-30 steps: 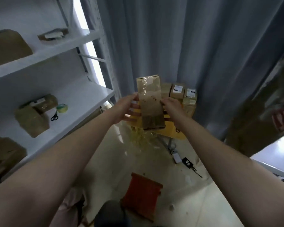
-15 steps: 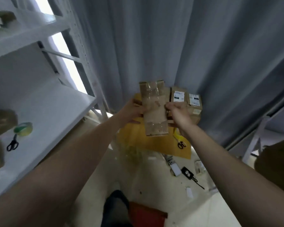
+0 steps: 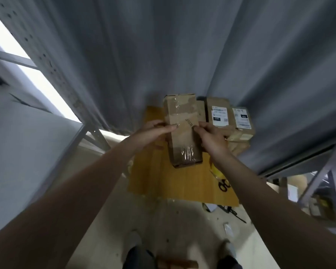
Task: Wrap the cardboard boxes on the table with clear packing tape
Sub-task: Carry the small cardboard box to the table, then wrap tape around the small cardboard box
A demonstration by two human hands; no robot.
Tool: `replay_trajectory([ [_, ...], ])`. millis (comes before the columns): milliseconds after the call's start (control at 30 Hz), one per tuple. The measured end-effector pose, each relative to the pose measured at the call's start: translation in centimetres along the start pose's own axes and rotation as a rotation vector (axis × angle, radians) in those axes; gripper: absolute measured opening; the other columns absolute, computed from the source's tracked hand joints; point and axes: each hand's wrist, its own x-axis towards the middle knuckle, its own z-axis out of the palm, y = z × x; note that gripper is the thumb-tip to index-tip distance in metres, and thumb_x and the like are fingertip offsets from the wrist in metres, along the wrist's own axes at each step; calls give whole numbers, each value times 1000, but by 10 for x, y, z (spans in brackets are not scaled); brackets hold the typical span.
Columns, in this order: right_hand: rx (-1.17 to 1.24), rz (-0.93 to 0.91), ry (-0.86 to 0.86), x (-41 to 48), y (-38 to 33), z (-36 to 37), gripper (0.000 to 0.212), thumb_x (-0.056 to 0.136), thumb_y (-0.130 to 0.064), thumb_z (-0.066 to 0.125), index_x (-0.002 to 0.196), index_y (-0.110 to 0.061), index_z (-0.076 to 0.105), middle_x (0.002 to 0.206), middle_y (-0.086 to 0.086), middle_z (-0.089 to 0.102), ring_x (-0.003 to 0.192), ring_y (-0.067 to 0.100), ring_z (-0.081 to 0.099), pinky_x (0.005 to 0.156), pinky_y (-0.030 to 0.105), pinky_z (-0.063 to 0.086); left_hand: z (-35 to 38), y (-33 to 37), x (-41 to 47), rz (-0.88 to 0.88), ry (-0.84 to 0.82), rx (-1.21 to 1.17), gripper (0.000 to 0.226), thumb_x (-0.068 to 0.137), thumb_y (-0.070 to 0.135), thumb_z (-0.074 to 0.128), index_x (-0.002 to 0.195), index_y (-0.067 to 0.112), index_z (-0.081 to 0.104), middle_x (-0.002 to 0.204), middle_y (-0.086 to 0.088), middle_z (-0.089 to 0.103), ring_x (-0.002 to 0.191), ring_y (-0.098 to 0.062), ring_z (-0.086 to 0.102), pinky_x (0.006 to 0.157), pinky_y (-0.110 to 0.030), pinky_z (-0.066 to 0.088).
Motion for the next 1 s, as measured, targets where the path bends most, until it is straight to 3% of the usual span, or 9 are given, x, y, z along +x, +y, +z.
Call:
replay_trajectory([
  [100, -5, -87, 53, 48, 24, 3, 12, 103, -27, 58, 106, -23, 69, 105, -8, 69, 99, 12, 63, 97, 43, 52, 5, -18, 48, 43, 34, -25, 79, 66, 59, 89, 133, 25, 64, 121, 3, 75, 105, -22, 75, 84, -43, 61],
  [233, 62, -194, 81, 101, 57, -1, 12, 101, -30, 60, 96, -27, 69, 101, -5, 70, 100, 17, 65, 100, 49, 53, 19, -41, 108, 85, 104, -140, 46, 91, 36, 78, 132, 18, 64, 104, 2, 77, 87, -17, 76, 71, -38, 62],
  [333, 88, -257, 110, 129, 80, -7, 7, 100, -30, 63, 104, -25, 66, 103, -6, 68, 97, 13, 64, 100, 48, 53, 30, -57, 139, 154, 102, -88, 62, 83, 46, 83, 135, 21, 62, 113, -1, 77, 99, -25, 76, 79, -48, 63],
  [433, 86, -332, 98, 150, 105, -10, 21, 99, -32, 66, 118, -23, 63, 102, -9, 65, 94, 7, 62, 93, 37, 54, 36, -72, 160, 243, 102, -9, 80, 72, 58, 86, 137, 20, 58, 120, -6, 73, 101, -28, 75, 81, -52, 63],
  [633, 81, -519, 81, 174, 155, -8, 29, 99, -35, 65, 123, -19, 62, 103, -1, 67, 90, 7, 63, 80, 30, 53, 49, -110, 180, 404, 106, 103, 63, 86, 63, 70, 125, 14, 62, 112, -7, 72, 100, -29, 75, 73, -46, 63],
  [733, 102, -599, 92, 172, 178, -6, 28, 99, -33, 66, 123, -20, 61, 102, -5, 65, 91, 4, 59, 77, 24, 49, 60, -132, 178, 431, 107, 67, 81, 78, 75, 64, 133, 17, 59, 127, -5, 70, 114, -25, 70, 86, -50, 62],
  [833, 162, -642, 64, 152, 208, -6, 25, 100, -29, 65, 123, -21, 59, 106, -6, 63, 97, 8, 62, 76, 24, 49, 77, -161, 160, 473, -84, -101, 85, 82, 67, 63, 148, 15, 51, 139, -11, 65, 128, -28, 64, 104, -52, 54],
  [900, 207, -591, 50, 135, 229, -7, 21, 100, -28, 64, 118, -18, 62, 110, -2, 67, 102, 15, 66, 81, 30, 54, 89, -181, 139, 458, -152, -209, 80, 84, 56, 70, 149, 14, 50, 141, -14, 64, 130, -32, 61, 107, -57, 50],
  [1000, 105, -493, -1, 109, 258, -9, 22, 99, -42, 63, 108, -24, 71, 109, -2, 72, 105, 23, 68, 90, 41, 56, 105, -207, 114, 365, -64, -158, 61, 90, 53, 68, 138, 17, 59, 132, -11, 69, 124, -32, 66, 103, -55, 53],
])
